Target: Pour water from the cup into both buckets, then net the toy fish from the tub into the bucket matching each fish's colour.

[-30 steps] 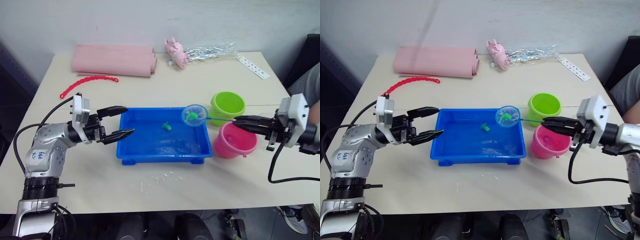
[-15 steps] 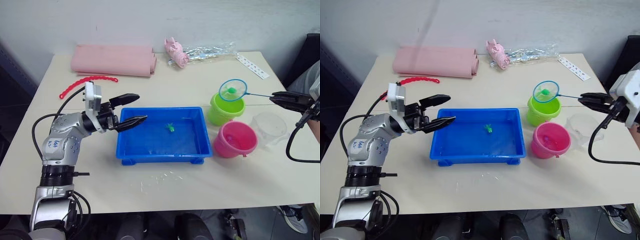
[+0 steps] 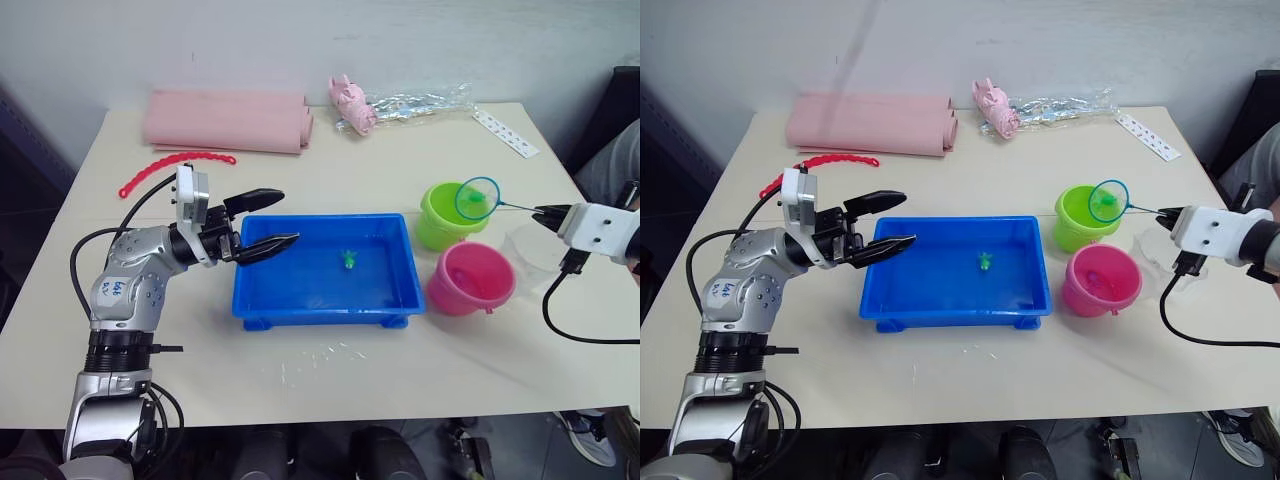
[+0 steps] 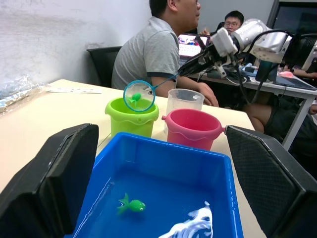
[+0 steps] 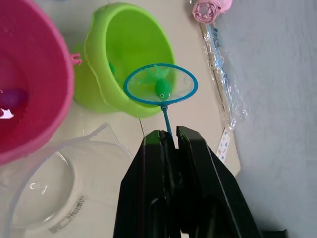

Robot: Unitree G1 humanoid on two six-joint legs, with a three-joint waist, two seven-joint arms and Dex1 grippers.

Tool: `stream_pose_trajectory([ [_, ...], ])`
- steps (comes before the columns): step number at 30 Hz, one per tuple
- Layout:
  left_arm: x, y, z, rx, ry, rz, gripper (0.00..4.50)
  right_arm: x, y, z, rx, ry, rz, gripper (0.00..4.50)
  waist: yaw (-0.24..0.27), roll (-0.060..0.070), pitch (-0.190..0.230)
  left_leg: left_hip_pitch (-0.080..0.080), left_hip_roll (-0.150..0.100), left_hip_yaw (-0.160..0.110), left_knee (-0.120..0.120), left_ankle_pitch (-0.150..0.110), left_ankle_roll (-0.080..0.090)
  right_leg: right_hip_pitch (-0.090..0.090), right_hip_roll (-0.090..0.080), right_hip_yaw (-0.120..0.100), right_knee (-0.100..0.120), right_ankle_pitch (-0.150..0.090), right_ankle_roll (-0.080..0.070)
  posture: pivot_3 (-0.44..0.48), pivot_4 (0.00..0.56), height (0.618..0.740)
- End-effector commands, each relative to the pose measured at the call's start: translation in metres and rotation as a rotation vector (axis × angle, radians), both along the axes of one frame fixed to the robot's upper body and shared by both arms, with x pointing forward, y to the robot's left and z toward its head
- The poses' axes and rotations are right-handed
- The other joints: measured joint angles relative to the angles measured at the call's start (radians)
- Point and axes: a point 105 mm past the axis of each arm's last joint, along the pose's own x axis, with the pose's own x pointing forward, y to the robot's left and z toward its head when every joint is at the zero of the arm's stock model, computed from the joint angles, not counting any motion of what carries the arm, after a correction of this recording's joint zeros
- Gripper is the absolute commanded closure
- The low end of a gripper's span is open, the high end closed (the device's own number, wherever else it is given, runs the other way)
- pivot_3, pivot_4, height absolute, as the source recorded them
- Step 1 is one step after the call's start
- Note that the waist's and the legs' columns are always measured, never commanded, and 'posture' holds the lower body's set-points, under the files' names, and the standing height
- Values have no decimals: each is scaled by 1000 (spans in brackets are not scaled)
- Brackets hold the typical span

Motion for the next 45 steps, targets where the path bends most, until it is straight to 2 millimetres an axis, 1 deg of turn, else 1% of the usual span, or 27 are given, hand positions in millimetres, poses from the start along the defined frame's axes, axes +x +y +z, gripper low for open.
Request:
stream_pose_trajectory([
  [1,-6,-1,7,-14,-50,-5,31,-4,7,22,-215,-186,70,4500,0,0,0,0,0,0,0,0,0,0,0,0,0,0,0,0,150,740],
  [3,-6,-2,6,-14,-48,-5,31,-4,7,24,-307,-247,80,4500,0,0,0,0,0,0,0,0,0,0,0,0,0,0,0,0,150,740],
  [6,-8,-3,6,-22,-42,-14,31,-5,1,18,-342,-233,82,4500,-1,0,0,0,0,0,0,0,0,0,0,0,0,0,0,0,150,740],
  [10,-9,-4,6,-30,-42,-24,31,-7,-2,24,-410,-281,93,4500,-1,0,0,0,0,0,0,0,0,0,0,1,0,0,0,0,150,740],
  [13,-9,-4,6,-28,-44,-26,31,-7,-4,21,-466,-277,108,4500,-1,0,0,0,0,0,0,0,0,0,0,1,0,0,0,0,150,740],
  [16,-8,-5,6,-24,-46,-34,31,-7,-7,23,-504,-314,92,4500,-1,0,0,0,0,0,0,0,0,0,0,1,0,0,0,0,150,740],
  [20,-6,-9,6,-27,-42,-48,31,-12,1,25,-564,-374,171,4500,-1,1,0,0,0,0,0,0,0,-1,0,1,0,0,0,0,150,740],
  [23,-5,-12,4,-29,-37,-58,31,-16,3,25,-582,-405,201,4500,-1,1,0,0,0,0,0,0,0,-1,0,1,0,0,0,0,150,740],
  [27,-2,-15,3,-38,-39,-63,31,-14,3,25,-605,-427,204,4500,-2,1,0,0,0,0,0,0,0,-1,0,1,0,0,0,0,150,740],
  [31,0,-17,3,-42,-45,-66,31,-15,12,28,-622,-482,249,4500,-1,1,0,0,0,1,0,0,-1,-1,0,1,1,0,0,0,150,740],
  [33,0,-17,3,-42,-47,-66,31,-15,13,27,-656,-495,255,4500,-2,1,0,0,0,1,0,0,-1,-1,0,1,1,0,0,0,150,740],
  [36,1,-17,2,-42,-48,-65,31,-14,10,16,-655,-450,255,4500,-2,1,0,0,0,1,-1,0,-1,-1,1,1,1,0,0,0,150,740],
  [39,2,-16,2,-40,-49,-64,31,-9,4,14,-656,-439,208,4500,-2,1,0,0,0,1,-1,0,-1,-1,1,2,1,0,0,0,150,740],
  [43,3,-12,1,-34,-55,-56,31,-8,11,7,-635,-417,235,4500,-2,1,0,0,0,1,-1,0,-1,-1,1,1,1,0,0,0,150,740],
  [45,4,-11,2,-35,-60,-47,31,-8,10,13,-620,-445,221,4500,-2,1,0,0,0,1,-1,0,-1,-1,1,1,1,0,0,0,150,740],
])
